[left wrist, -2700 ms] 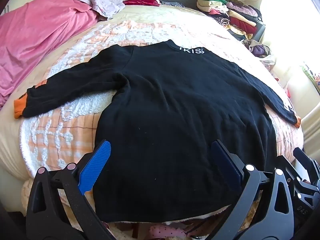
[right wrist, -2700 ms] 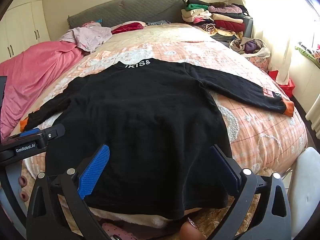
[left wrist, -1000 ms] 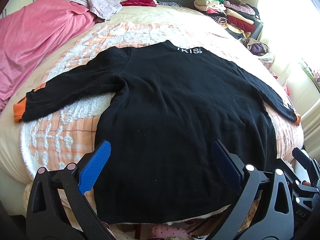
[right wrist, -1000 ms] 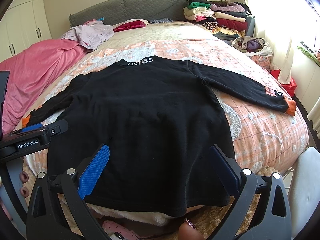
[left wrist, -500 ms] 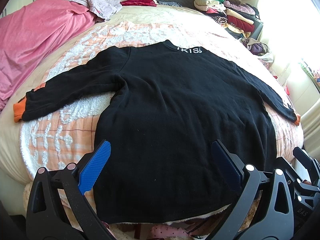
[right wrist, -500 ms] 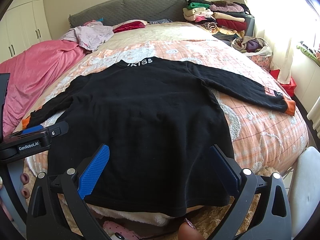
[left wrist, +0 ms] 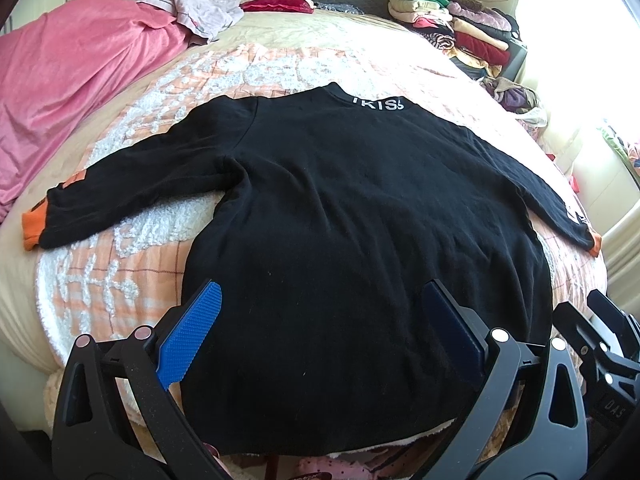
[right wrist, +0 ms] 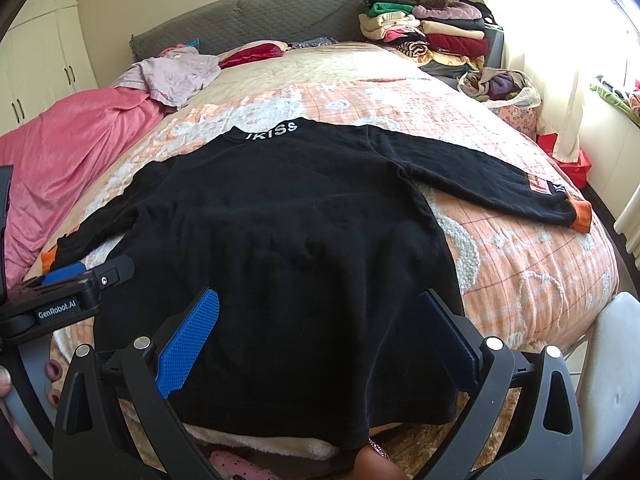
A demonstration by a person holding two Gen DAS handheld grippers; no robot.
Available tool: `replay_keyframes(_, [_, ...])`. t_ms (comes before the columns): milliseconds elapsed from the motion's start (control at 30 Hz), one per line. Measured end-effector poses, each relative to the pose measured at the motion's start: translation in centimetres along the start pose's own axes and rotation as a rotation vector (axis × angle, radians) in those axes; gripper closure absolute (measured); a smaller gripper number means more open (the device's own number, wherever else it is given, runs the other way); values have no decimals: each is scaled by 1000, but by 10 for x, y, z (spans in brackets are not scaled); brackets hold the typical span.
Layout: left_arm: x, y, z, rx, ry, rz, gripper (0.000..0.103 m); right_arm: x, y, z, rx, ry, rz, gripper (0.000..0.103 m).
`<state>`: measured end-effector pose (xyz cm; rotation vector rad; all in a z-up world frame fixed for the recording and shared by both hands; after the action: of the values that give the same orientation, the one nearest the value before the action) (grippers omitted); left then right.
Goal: Fold small clothes
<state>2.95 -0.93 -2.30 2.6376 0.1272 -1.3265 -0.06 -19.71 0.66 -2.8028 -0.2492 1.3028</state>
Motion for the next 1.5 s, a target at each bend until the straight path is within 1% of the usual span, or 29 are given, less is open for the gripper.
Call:
replay_keyframes(367, [12,0,-20,-4,-7,2,8,12,14,-24,29,14,-5,4])
replay_keyframes(600, [22,8,-33,8,-13,11,8,23,26,-37,48,9,2,4])
replay_keyframes(967, [36,18,-55,22,-15,26,8,37,47,-58,122,7,-1,4])
replay_keyframes(1133, [42,24,-65,31,-11,34,8,41,62,-66,152,15,20,4])
replay_keyframes(1500, [53,34,-85,36,-5,50,8,47,104,-71,239,23,79,4])
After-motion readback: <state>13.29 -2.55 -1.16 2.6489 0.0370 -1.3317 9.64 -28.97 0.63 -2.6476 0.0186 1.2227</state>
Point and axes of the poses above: each gripper's, at about its wrist camera, not at the fingertips, and x roughly the way its jaws point, y to its right, z to its underside, the point moved 3 cm from there along x, roughly the way its jaws point, and after that the axes turned 1 degree about -x, right-handed, at the moved point
